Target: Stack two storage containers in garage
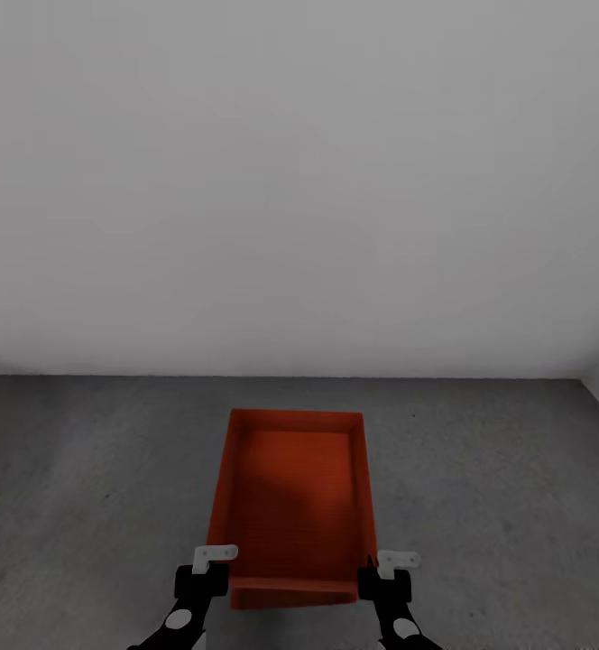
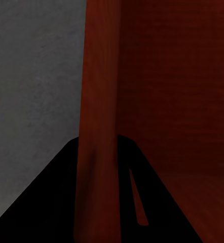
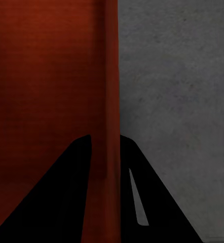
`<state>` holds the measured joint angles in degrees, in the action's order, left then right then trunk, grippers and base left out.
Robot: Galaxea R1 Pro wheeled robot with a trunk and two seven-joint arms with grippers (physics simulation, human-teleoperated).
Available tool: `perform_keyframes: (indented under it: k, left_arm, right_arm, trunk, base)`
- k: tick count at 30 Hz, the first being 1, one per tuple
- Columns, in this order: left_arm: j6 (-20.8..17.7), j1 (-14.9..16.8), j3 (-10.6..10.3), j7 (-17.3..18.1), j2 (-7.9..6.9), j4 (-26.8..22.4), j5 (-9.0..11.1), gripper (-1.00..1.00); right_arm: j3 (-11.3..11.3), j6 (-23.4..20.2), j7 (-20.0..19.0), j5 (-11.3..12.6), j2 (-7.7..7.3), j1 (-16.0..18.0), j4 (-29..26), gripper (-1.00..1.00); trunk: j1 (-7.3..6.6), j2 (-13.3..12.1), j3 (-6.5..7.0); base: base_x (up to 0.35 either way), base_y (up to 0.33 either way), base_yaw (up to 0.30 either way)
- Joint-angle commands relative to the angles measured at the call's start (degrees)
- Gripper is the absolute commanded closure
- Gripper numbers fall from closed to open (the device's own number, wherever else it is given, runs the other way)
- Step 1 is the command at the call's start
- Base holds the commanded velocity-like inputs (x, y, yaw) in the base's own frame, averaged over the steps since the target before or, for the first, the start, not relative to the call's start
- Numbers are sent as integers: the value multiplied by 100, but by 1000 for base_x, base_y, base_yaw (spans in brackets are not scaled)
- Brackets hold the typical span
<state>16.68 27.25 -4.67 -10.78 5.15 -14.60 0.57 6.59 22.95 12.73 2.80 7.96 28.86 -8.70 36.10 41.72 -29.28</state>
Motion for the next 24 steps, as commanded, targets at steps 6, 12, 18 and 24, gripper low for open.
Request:
perform_keyframes:
  k: [6, 12, 18, 24]
  left_arm:
    - [2, 0, -4, -56, -5, 11, 13, 100]
    - [2, 0, -2, -56, -5, 10, 15, 100]
    - [2, 0, -2, -56, -5, 13, 15, 100]
    - [2, 0, 1, -56, -5, 18, 18, 100]
  right_arm:
    - [-114, 16, -78, -111, -1, 6, -379, 100]
    - [-114, 16, -78, -112, -2, 5, -379, 100]
    - [-114, 16, -78, -108, -3, 6, -379, 100]
    - [-114, 16, -78, -109, -5, 5, -379, 100]
  trunk:
    - [1, 5, -6]
    - [1, 5, -6]
    - [1, 5, -6]
    - [1, 5, -6]
  base:
    - [0, 0, -51]
    - [0, 0, -6]
    - [0, 0, 0]
    - [0, 0, 0]
